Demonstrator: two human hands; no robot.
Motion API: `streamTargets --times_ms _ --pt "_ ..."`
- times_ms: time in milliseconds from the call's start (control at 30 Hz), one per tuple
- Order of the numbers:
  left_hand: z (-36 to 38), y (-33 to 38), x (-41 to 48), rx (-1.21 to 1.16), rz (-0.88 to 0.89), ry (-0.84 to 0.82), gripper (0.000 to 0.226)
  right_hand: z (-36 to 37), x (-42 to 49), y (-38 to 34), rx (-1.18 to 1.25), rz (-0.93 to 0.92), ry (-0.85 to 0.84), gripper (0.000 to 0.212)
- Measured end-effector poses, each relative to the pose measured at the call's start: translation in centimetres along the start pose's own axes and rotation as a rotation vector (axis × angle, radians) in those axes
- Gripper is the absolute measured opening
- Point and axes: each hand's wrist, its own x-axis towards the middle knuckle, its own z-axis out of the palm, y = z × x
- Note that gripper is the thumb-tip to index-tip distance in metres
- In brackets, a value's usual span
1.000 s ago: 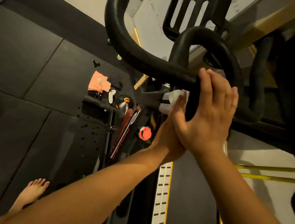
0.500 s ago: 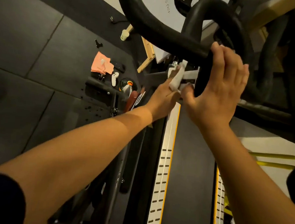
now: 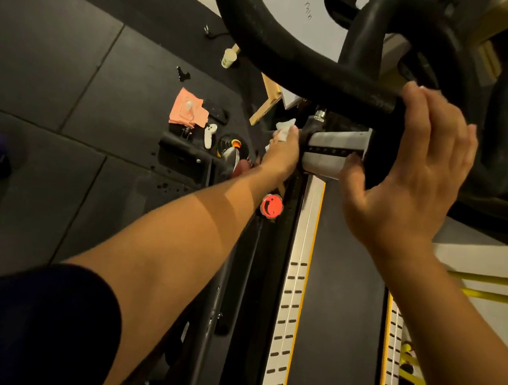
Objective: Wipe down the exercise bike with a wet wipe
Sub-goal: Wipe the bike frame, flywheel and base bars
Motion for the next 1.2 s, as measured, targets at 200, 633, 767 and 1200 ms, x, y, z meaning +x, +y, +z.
streamTargets --times_ms 200,633,767,1200 --pt "0.7 -0.1 -4.4 -0.065 0.261 -0.176 0.074 0.3 0.1 0.2 -0.003 0.000 -0.009 0.073" --pt "-0.4 -5.1 9.1 -0.099 -0.187 -0.162 0.103 0.1 0.1 -0.3 -0.015 0.000 -0.011 0.079" --pt "0.3 -2.3 -0.2 -0.062 0.009 -0.238 0.078 0.6 0.0 0.2 -0.035 -0.010 0.013 0.076" --pt "-2.1 -10.1 11.7 -0.180 -0.147 -0.135 0.104 0.6 0.1 0.8 0.013 -0.042 0.000 0.072"
